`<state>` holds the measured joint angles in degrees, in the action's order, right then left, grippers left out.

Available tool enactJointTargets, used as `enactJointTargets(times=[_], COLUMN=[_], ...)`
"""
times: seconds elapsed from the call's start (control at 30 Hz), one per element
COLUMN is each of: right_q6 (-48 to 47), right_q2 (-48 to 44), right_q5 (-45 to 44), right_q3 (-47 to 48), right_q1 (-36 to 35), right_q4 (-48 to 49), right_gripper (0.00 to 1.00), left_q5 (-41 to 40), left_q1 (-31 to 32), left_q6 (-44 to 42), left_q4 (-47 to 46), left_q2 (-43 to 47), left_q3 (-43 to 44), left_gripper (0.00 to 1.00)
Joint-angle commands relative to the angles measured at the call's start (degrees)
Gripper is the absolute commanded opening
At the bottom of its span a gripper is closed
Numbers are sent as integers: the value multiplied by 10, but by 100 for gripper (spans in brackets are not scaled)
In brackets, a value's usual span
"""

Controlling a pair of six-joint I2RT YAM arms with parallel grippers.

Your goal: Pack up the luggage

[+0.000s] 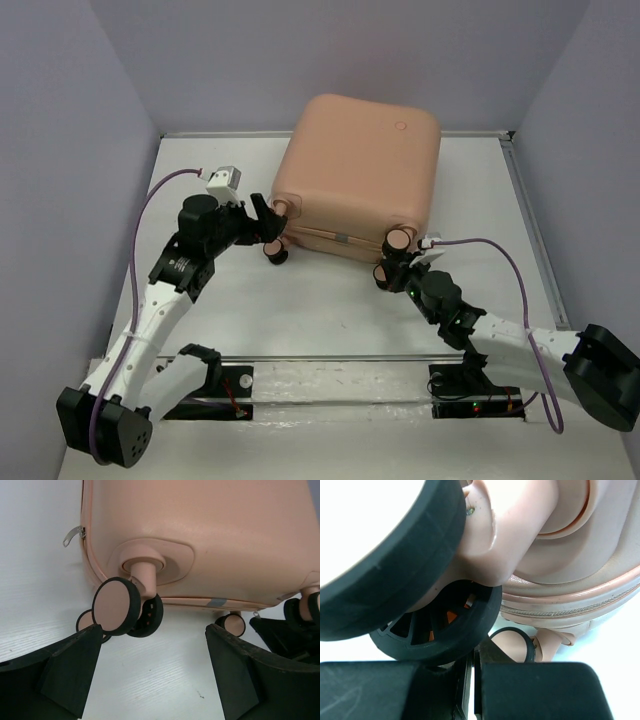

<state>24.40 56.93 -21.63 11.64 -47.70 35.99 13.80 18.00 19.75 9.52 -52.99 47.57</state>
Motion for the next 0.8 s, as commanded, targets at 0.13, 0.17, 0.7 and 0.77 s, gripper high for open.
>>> enactJointTargets(times=[0.13,0.17,0.7,0.77], right_q6=[6,6,11,9], right_q2=[-2,-2,35,40], right_q5=[35,37,50,51], right_q3=[26,27,35,40], right_q1=[-5,-5,-16,-16], right_q4=[46,46,68,71], right_gripper=[7,7,7,7], left_q5=[65,60,78,80], left_q1=[1,1,19,20], left_q6=[27,21,13,12], left_q4=[-27,-24,-65,-65], left_q2=[-17,-21,-115,-120], left_q3=[13,14,26,30], left_gripper=[98,98,64,49])
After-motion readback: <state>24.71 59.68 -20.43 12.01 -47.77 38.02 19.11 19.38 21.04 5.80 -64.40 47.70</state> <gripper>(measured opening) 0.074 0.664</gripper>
